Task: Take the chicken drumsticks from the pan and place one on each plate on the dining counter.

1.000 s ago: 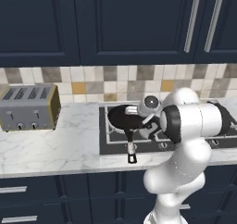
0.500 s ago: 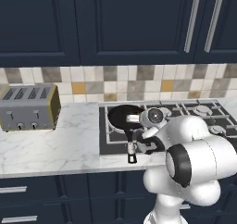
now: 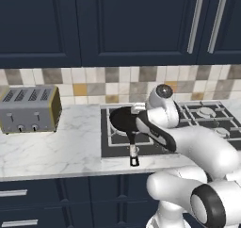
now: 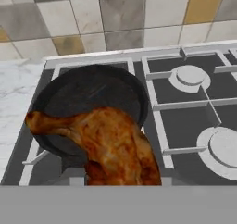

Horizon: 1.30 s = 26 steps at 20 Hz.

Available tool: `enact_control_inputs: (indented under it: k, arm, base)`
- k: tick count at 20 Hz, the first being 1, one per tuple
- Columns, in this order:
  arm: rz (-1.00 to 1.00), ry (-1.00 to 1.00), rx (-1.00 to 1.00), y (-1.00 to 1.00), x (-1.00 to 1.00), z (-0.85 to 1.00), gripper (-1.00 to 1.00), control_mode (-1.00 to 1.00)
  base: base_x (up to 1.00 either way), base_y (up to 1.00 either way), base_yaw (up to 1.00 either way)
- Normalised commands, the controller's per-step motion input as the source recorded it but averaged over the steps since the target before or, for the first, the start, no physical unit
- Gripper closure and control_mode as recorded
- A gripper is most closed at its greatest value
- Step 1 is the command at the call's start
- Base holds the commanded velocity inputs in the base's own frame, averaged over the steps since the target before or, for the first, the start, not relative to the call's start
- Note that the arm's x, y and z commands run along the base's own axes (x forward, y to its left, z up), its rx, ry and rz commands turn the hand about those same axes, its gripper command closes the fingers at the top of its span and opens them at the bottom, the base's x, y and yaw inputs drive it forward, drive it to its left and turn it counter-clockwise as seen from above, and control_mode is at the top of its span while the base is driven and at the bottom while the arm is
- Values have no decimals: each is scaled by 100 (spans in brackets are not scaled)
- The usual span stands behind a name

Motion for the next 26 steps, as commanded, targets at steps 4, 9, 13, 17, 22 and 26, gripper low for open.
enact_control_inputs:
  k: [4,9,13,17,22,26]
  arm:
    - [1,11,-6,-1,-74,52,100,-100]
    - [0,-9,-7,-2,-100,5,100,-100]
    - [0,-17,-2,-2,-93,-3,100,-100]
    - [0,-1,0,-9,-44,0,100,-100]
    - [0,0,0,-1,-2,0,100,-100]
    - [0,0,0,0,0,0,100,-100]
  base:
    - [0,0,0]
    - [0,0,0]
    - [0,0,0]
    - [0,0,0]
    - [0,0,0]
    - [0,0,0]
